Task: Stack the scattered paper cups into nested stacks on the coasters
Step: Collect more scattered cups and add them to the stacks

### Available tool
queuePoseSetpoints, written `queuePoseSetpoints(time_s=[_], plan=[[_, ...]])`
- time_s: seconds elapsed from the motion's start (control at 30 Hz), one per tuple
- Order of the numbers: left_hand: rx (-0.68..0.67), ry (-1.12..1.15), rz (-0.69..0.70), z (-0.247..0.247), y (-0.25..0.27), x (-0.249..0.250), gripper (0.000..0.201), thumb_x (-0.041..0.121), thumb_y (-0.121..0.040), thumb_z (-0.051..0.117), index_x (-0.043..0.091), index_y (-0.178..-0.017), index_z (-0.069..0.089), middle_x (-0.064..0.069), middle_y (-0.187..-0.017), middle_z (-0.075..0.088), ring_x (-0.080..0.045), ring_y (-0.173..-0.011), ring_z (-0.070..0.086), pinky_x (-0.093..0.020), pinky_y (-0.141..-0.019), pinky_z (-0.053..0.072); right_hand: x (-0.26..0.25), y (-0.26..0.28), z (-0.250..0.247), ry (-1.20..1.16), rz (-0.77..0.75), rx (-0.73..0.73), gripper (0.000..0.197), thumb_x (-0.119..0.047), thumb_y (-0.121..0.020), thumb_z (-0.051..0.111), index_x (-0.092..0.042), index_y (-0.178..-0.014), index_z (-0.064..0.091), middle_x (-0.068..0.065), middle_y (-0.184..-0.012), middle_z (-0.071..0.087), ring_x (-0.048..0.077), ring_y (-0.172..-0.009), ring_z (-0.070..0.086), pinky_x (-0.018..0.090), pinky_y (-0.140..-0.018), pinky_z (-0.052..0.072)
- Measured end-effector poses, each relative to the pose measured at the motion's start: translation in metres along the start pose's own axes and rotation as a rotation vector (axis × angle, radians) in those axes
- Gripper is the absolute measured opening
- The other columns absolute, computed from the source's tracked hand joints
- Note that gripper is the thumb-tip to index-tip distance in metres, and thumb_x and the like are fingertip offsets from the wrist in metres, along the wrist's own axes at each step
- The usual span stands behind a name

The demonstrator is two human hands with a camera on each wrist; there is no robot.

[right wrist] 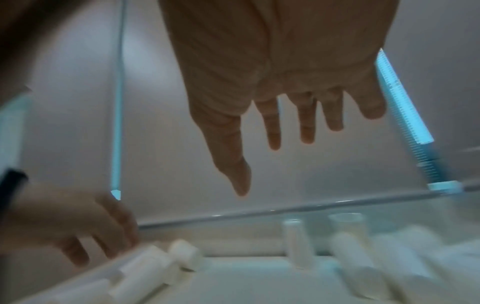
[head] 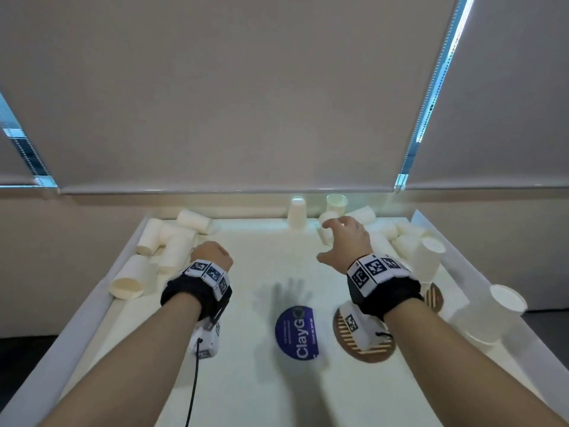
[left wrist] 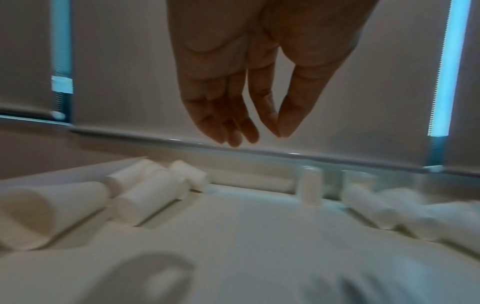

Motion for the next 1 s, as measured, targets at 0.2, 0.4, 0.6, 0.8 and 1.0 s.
queuePoseSetpoints(time_s=[0.2, 0.4, 0.6, 0.8, 1.0], plan=[[0.133, 0.176, -0.362, -0.022, -0.039, -0.135, 0.03, 0.012, -0.089, 0.053, 0.002, -0.116, 0.061, -0.02, -0.119, 0.061, -0.037, -0.111, 0.056, -0.041, -0.098, 0.041, -0.098, -0.032, 0.077, -0.204, -0.126, -0.257, 0.039, -0.021, -0.083, 0.063, -0.02, -0.121, 0.059, 0.004, -0.132, 0.05, 0.023, -0.121, 0.05, 0.035, -0.102, 0.042], [0.048, 0.238, -0.41, -0.009, -0.076, -0.191, 0.048, 0.029, -0.089, 0.051, 0.017, -0.135, 0.045, -0.012, -0.135, 0.051, -0.033, -0.121, 0.048, -0.04, -0.104, 0.036, -0.156, -0.049, 0.141, -0.226, -0.194, -0.43, 0.036, -0.019, -0.087, 0.061, -0.015, -0.123, 0.059, 0.004, -0.133, 0.054, 0.021, -0.121, 0.052, 0.028, -0.099, 0.041], [0.079, 0.456, -0.432, -0.001, -0.095, -0.215, 0.052, 0.029, -0.089, 0.057, 0.014, -0.138, 0.045, -0.016, -0.136, 0.051, -0.033, -0.119, 0.053, -0.036, -0.098, 0.04, -0.192, -0.049, 0.171, -0.286, -0.258, -0.468, 0.035, -0.016, -0.087, 0.059, -0.014, -0.122, 0.059, 0.004, -0.131, 0.056, 0.02, -0.121, 0.052, 0.023, -0.092, 0.04], [0.191, 0.576, -0.388, -0.007, -0.095, -0.214, 0.046, 0.029, -0.09, 0.056, 0.013, -0.133, 0.052, -0.006, -0.133, 0.055, -0.028, -0.122, 0.051, -0.033, -0.103, 0.038, -0.198, -0.048, 0.183, -0.334, -0.278, -0.458, 0.04, -0.016, -0.085, 0.062, -0.017, -0.125, 0.057, 0.003, -0.133, 0.053, 0.018, -0.121, 0.051, 0.02, -0.087, 0.036], [0.548, 0.676, -0.112, -0.062, -0.072, -0.157, 0.018, 0.021, -0.079, 0.067, 0.007, -0.091, 0.07, -0.003, -0.077, 0.064, -0.017, -0.07, 0.059, -0.023, -0.069, 0.05, -0.217, -0.056, 0.17, -0.342, -0.376, -0.293, 0.088, -0.026, -0.069, 0.08, -0.02, -0.144, 0.033, 0.004, -0.147, 0.032, 0.023, -0.134, 0.035, 0.036, -0.111, 0.031]])
Point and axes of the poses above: each hand's wrist, its own y-axis away from the middle knuckle, its own z-axis out of the palm, x = y × z, the point moved 9 cm from there along -y, towards the middle knuckle
